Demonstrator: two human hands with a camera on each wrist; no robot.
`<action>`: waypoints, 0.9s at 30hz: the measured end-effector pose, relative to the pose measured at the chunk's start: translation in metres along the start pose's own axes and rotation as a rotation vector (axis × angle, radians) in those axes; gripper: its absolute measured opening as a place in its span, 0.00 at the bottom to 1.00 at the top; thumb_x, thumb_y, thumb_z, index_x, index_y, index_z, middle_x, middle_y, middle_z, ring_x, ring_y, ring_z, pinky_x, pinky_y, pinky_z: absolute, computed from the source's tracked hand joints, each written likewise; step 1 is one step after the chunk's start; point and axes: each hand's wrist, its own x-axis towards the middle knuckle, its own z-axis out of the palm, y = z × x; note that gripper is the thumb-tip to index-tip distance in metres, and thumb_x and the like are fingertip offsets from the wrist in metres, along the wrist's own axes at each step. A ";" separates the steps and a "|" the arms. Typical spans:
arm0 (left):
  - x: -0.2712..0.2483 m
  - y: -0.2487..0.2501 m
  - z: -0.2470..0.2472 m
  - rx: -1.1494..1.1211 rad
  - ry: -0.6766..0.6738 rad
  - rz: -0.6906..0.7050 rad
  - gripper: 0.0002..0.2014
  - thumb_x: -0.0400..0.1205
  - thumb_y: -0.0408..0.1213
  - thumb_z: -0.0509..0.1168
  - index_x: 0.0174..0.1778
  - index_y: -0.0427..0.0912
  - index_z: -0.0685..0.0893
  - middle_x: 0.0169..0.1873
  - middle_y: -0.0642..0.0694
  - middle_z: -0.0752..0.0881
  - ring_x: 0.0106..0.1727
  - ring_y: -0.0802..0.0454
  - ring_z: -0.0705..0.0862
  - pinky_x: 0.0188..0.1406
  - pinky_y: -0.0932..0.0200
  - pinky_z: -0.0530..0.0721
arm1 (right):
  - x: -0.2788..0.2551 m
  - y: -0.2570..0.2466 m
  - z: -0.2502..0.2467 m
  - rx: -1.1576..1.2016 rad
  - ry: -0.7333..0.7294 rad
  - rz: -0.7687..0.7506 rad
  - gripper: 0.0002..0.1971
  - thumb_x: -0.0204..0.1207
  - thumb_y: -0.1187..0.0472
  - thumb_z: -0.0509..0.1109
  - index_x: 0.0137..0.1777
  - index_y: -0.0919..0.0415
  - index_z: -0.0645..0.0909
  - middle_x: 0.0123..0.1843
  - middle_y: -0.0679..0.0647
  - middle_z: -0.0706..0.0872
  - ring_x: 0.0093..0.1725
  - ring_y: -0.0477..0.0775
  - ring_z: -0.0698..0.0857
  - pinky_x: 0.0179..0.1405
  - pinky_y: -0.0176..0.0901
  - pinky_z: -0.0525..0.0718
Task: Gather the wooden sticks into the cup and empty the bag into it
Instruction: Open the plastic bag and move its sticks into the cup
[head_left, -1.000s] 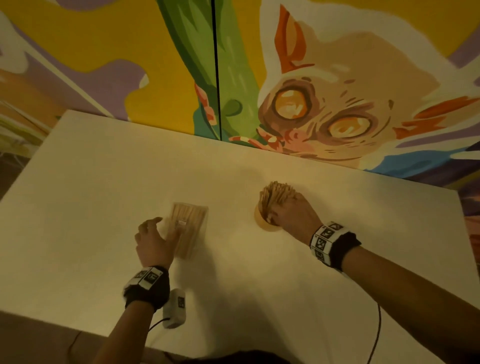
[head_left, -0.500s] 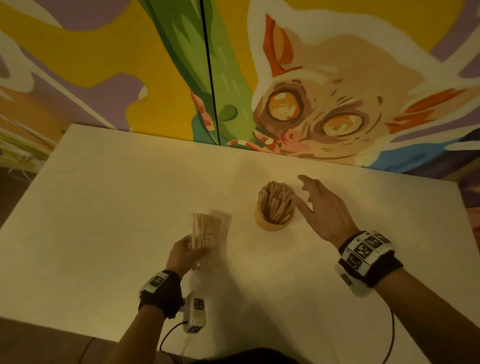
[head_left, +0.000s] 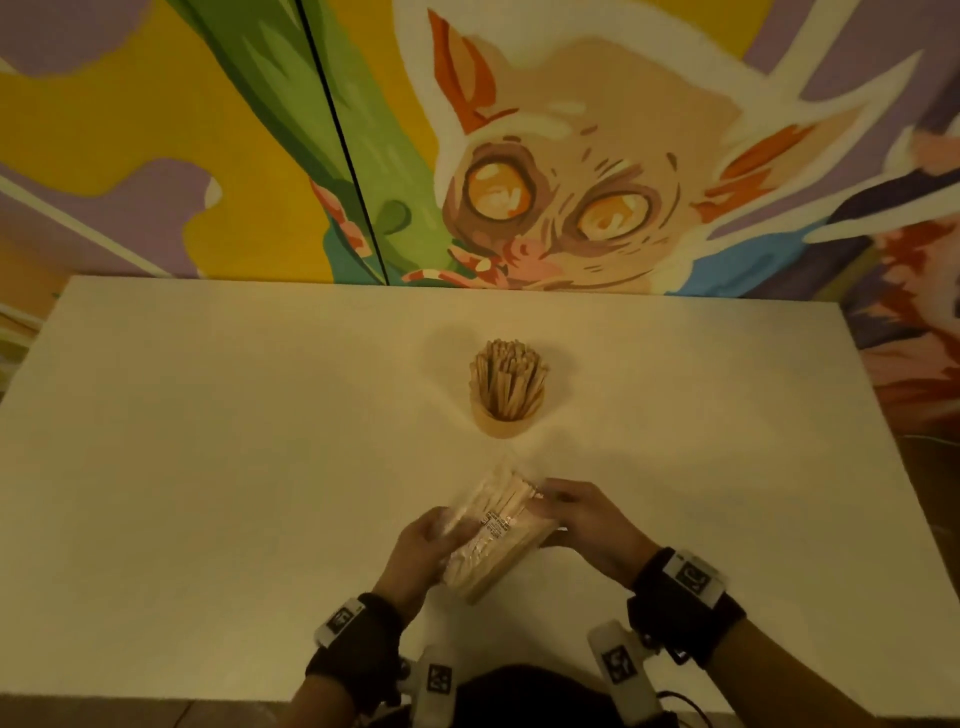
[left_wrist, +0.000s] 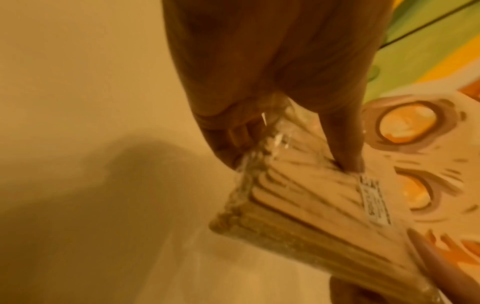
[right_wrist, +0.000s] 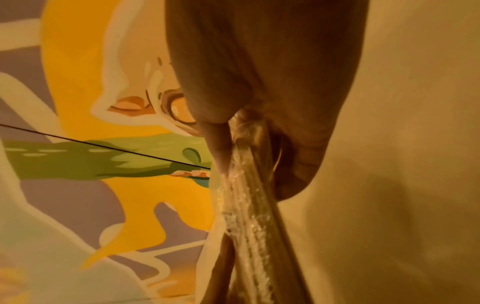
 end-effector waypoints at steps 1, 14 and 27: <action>0.001 -0.003 -0.001 -0.087 0.043 0.000 0.24 0.70 0.51 0.76 0.56 0.39 0.86 0.50 0.39 0.91 0.46 0.47 0.89 0.35 0.55 0.84 | -0.002 0.000 0.002 0.040 0.027 -0.033 0.15 0.79 0.66 0.71 0.59 0.79 0.82 0.60 0.74 0.85 0.54 0.64 0.86 0.57 0.60 0.84; -0.006 -0.020 0.014 -0.314 0.052 -0.016 0.21 0.77 0.41 0.71 0.64 0.36 0.84 0.58 0.36 0.89 0.57 0.40 0.88 0.49 0.51 0.85 | -0.023 0.004 0.013 0.508 0.246 -0.151 0.12 0.80 0.66 0.66 0.56 0.75 0.84 0.53 0.66 0.90 0.52 0.61 0.88 0.54 0.51 0.85; -0.007 -0.002 -0.028 -0.170 0.022 0.076 0.34 0.58 0.54 0.85 0.56 0.39 0.88 0.54 0.33 0.90 0.53 0.36 0.85 0.56 0.36 0.77 | -0.016 0.001 -0.044 0.232 0.403 0.008 0.21 0.78 0.46 0.70 0.63 0.60 0.85 0.59 0.55 0.88 0.58 0.59 0.87 0.58 0.54 0.80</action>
